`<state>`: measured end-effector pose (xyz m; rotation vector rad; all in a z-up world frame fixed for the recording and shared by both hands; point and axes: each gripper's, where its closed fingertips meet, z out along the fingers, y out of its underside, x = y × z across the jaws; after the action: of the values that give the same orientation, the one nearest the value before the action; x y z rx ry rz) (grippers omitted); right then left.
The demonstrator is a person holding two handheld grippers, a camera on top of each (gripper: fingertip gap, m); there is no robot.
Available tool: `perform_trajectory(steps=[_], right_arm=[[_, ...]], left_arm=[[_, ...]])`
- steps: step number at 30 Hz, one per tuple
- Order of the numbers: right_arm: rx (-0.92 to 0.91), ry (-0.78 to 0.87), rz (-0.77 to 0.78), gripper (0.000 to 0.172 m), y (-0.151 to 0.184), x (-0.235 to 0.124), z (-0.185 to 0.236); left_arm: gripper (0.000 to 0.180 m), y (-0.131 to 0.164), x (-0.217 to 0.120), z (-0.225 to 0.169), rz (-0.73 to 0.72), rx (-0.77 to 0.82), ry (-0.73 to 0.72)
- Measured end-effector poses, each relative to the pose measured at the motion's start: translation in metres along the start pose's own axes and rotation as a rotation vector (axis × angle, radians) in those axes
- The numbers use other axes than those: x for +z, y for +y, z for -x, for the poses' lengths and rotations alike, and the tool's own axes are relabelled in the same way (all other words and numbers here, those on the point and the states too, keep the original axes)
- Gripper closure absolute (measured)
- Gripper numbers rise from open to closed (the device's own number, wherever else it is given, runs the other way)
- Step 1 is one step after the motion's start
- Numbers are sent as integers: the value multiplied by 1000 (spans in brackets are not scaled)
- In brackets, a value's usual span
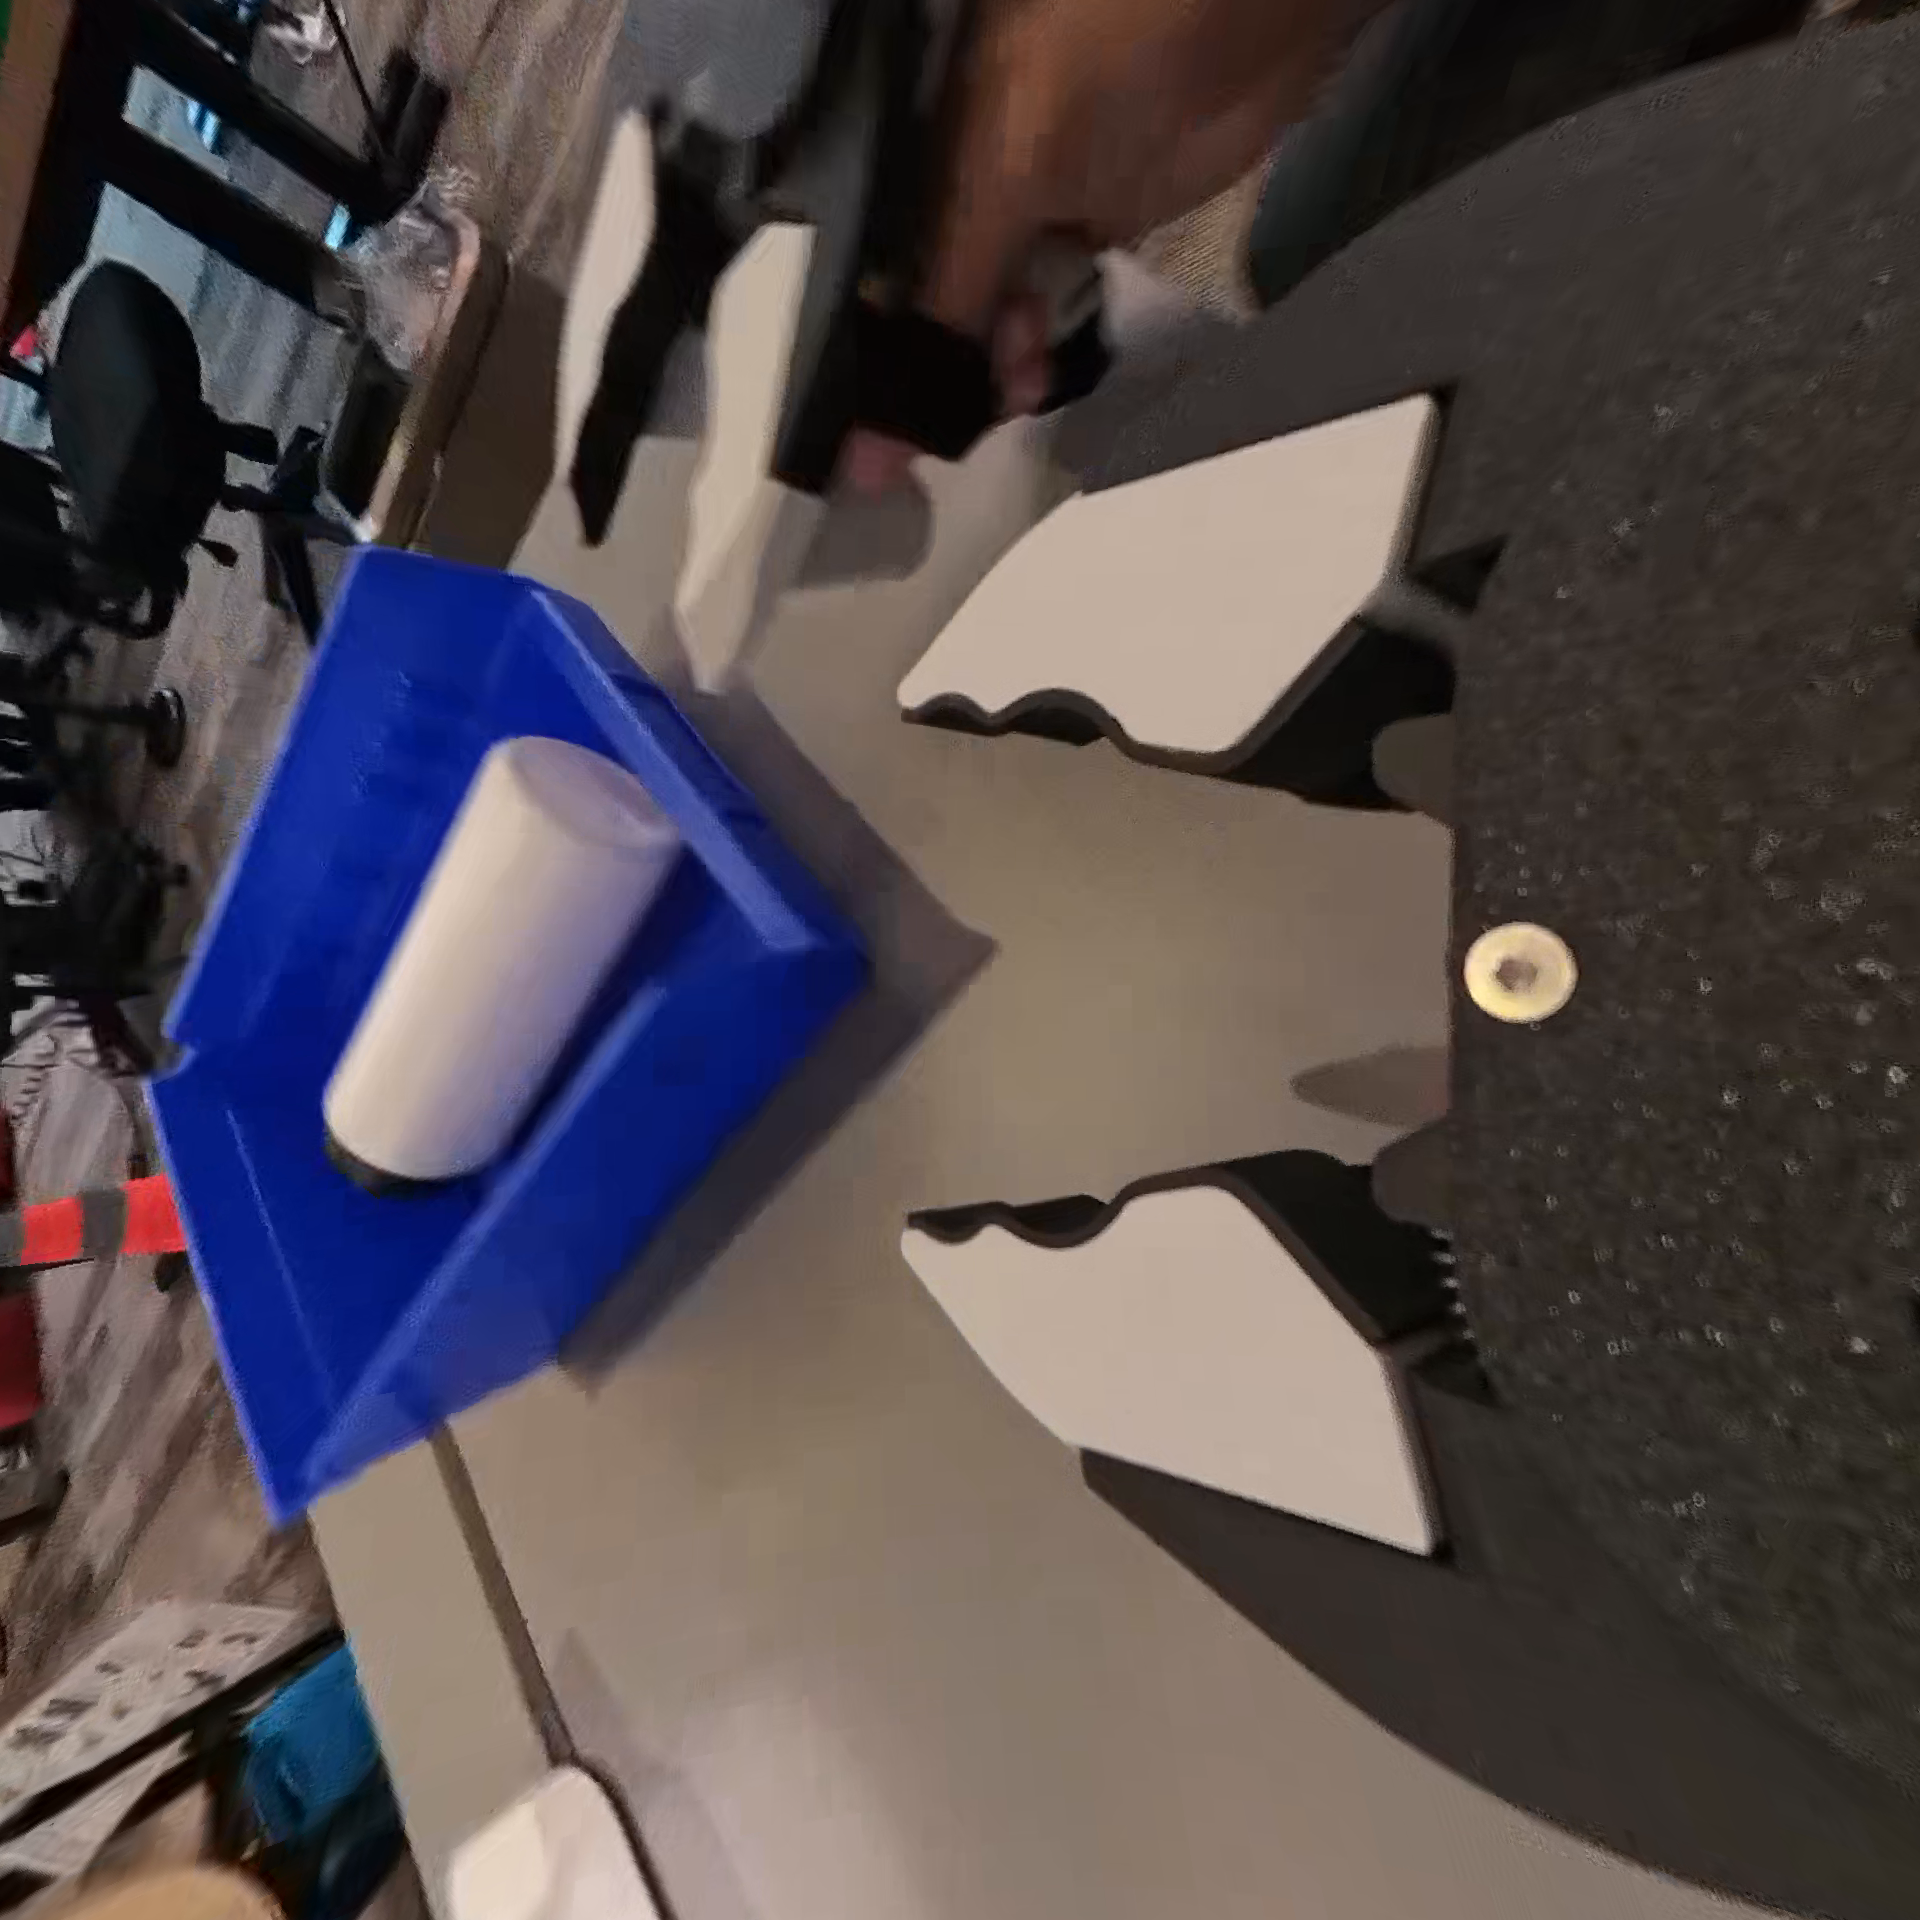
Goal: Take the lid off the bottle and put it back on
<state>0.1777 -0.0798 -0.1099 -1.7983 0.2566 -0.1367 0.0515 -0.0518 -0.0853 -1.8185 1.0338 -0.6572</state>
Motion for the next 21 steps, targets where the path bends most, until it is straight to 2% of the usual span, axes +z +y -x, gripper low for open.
perform_trajectory(steps=[5,7,8,9,11,15,18,21], right_arm=[[153,144,53,97,14,-2,-49],[230,163,57,98,17,-3,-59],[263,175,61,99,19,-3,-63],[286,182,65,99,20,-3,-66],[305,171,73,99,21,-1,-65],[288,158,118,100,27,7,-55],[293,194,161,110,32,12,-49],[247,167,195,120,35,17,-33]], left_arm=[[97,-13,90,2,79,-13,-147],[113,-12,111,15,112,-46,-203],[128,-11,116,23,124,-61,-230],[143,-9,119,31,128,-86,-248],[160,-6,119,38,119,-166,-222],[175,4,98,65,120,-175,-328],[176,13,78,73,76,-263,-311],[176,21,61,76,91,-240,-313]])
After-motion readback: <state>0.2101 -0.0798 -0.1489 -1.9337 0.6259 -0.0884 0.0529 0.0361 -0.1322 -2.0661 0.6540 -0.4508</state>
